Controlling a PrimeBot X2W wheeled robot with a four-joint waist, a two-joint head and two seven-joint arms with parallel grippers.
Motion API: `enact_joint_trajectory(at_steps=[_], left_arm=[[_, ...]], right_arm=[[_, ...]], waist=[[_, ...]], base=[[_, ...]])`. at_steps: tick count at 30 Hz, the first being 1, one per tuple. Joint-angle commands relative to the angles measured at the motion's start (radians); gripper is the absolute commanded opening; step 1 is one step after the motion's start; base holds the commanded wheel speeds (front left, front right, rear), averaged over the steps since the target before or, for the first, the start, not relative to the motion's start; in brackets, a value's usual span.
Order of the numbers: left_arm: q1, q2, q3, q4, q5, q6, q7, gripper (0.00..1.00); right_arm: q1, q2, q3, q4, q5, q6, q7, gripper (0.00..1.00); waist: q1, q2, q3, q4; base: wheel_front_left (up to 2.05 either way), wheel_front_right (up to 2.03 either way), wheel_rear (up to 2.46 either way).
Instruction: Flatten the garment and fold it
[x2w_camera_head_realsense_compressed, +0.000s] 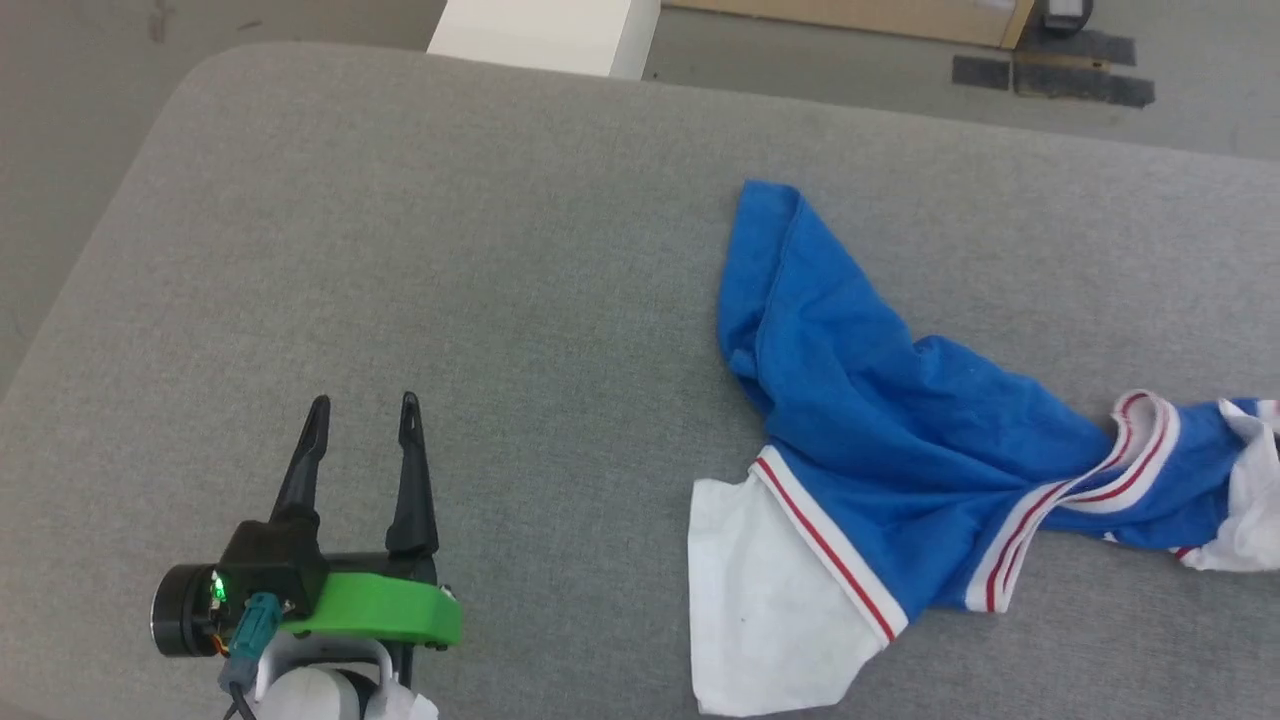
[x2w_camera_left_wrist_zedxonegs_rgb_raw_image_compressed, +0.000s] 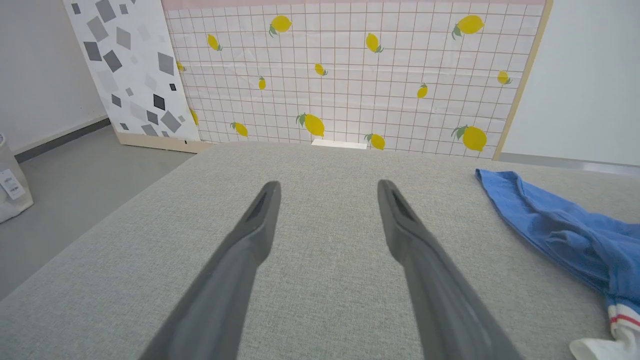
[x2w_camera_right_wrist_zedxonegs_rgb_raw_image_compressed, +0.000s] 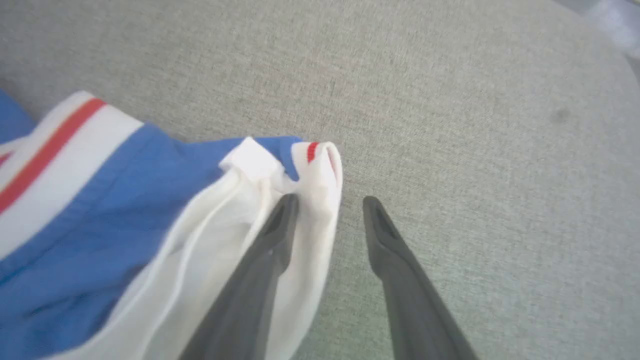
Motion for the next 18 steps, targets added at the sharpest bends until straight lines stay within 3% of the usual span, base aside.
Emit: enact_joint_trajectory(at_steps=[1,7,11,14,18], left_arm=[[0.008,-0.003,0.004,0.002,0.009,-0.005,-0.004,1.0],[0.04,-0.003,0.01,0.003,0.028,-0.021,-0.004,1.0],[0.057,-0.003,0.006,0.002,0.045,-0.038,-0.004,1.0],[0.066,-0.003,-0.001,-0.004,0.058,-0.051,-0.004,1.0],[0.069,-0.003,-0.011,-0.014,0.074,-0.062,-0.004,1.0]], right_arm=[[-0.003,-0.011,-0.002,0.003,-0.017,-0.002,-0.038,1.0],[-0.023,-0.025,-0.069,-0.019,-0.115,-0.002,-0.219,1.0],[-0.019,0.013,-0.163,-0.051,-0.207,-0.002,-0.315,1.0],[0.013,0.072,-0.282,-0.126,-0.298,-0.002,-0.335,1.0],[0.118,0.2,-0.554,-0.354,-0.479,-0.002,-0.337,1.0]], waist=[[0.0,0.0,-0.049,-0.035],[0.0,0.0,-0.117,-0.076],[0.0,0.0,-0.149,-0.098],[0.0,0.0,-0.165,-0.113],[0.0,0.0,-0.176,-0.125]], base=[[0.0,0.0,0.0],[0.0,0.0,0.0],[0.0,0.0,0.0],[0.0,0.0,0.0],[0.0,0.0,0.0]])
